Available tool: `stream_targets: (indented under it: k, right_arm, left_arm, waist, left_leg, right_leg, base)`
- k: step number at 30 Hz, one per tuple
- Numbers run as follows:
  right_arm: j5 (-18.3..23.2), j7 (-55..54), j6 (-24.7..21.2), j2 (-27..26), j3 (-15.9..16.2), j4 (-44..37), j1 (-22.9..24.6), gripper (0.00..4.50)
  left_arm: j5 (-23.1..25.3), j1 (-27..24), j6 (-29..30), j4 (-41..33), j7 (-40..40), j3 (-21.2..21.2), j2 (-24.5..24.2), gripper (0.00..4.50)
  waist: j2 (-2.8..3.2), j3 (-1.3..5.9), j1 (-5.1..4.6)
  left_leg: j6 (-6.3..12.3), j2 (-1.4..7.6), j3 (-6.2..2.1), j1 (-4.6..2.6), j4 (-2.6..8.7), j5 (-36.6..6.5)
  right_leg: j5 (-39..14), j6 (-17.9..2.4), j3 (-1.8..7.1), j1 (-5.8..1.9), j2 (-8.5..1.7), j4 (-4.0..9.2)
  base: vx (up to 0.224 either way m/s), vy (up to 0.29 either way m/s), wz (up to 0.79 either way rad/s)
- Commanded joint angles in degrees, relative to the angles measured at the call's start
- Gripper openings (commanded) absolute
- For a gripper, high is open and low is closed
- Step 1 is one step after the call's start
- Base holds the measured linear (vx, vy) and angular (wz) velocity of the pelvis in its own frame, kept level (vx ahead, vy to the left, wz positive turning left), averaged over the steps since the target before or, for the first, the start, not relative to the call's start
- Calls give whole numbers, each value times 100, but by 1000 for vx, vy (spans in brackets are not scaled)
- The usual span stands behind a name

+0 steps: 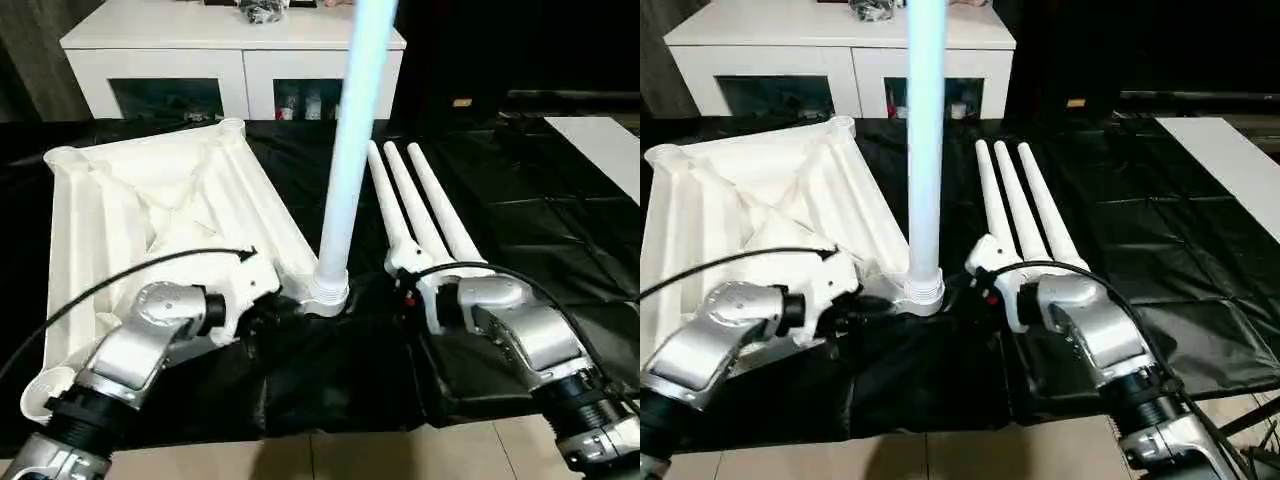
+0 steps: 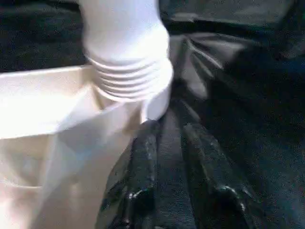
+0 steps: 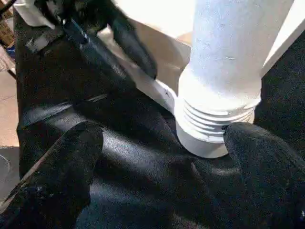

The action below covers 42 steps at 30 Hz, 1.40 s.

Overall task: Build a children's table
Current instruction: Rotate leg to tighten

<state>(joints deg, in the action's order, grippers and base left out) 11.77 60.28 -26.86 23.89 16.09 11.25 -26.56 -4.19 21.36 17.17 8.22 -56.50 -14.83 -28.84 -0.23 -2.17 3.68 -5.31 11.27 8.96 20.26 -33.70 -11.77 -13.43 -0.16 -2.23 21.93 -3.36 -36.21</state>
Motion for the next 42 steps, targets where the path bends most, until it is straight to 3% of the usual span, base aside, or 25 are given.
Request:
stream_targets:
  k: [1, 6, 7, 9, 15, 27, 35, 36, 42]
  right_arm:
    - [62, 1, 51, 110, -148, -187, 65, 450]
    - [23, -384, 328, 81, -455, -177, 203, 450]
    - [62, -465, 344, 21, -528, -188, 234, 450]
    - [82, -477, 319, 4, -529, -207, 261, 450]
    - [112, -571, 414, -91, -560, -169, 274, 450]
    - [39, -652, 581, -160, -518, 34, 146, 450]
    - [26, -598, 620, -120, -473, 59, 134, 450]
    - [28, -587, 624, -112, -469, 62, 131, 450]
    - [25, -557, 646, -95, -447, 84, 116, 450]
  left_arm:
    - [63, 76, -97, -44, 93, 101, -8, 133]
    - [281, 147, -285, 265, 343, -10, -43, 133]
    - [318, 143, -296, 339, 358, -47, -39, 133]
    - [343, 122, -308, 381, 321, -75, -33, 133]
    - [447, 76, -427, 686, 296, -180, -4, 133]
    - [492, 89, -298, 975, 68, -334, -50, 133]
    - [14, 99, 215, 595, 10, -60, 86, 191]
    - [-11, 104, 235, 577, 10, -32, 100, 217]
    - [143, 125, 202, 615, 40, -98, 41, 240]
  waist:
    - [40, 314, 28]
    - [66, 326, 54]
    - [103, 336, 70]
    - [73, 335, 73]
    - [116, 331, 82]
    - [112, 326, 100]
    - [112, 331, 117]
    - [114, 333, 122]
    - [109, 332, 124]
  left_leg:
    - [219, 155, 1, -10, 342, -346]
    - [249, 144, 5, -11, 321, -255]
    - [229, 142, -5, -16, 321, -232]
    - [228, 141, -3, -19, 324, -264]
    - [175, 152, -6, -29, 331, -409]
    - [91, 145, -3, -29, 348, -528]
    - [164, 141, 7, -20, 333, -406]
    - [160, 144, 4, -17, 334, -404]
    - [185, 143, 0, -18, 335, -403]
  right_leg:
    - [925, -1562, 235, -319, -373, 320]
    - [1073, -1527, 238, -315, -368, 318]
    - [1131, -1523, 231, -315, -368, 300]
    - [1125, -1544, 225, -318, -361, 304]
    - [999, -1544, 226, -306, -367, 312]
    - [731, -1462, 235, -308, -374, 334]
    - [909, -1525, 232, -306, -371, 320]
    - [890, -1526, 233, -312, -375, 317]
    - [846, -1486, 230, -311, -372, 325]
  base:
    - [0, 0, 0]
    - [0, 0, 0]
    - [0, 0, 0]
    - [0, 0, 0]
    - [0, 0, 0]
    - [0, 0, 0]
    - [0, 0, 0]
    - [0, 0, 0]
    - [0, 0, 0]
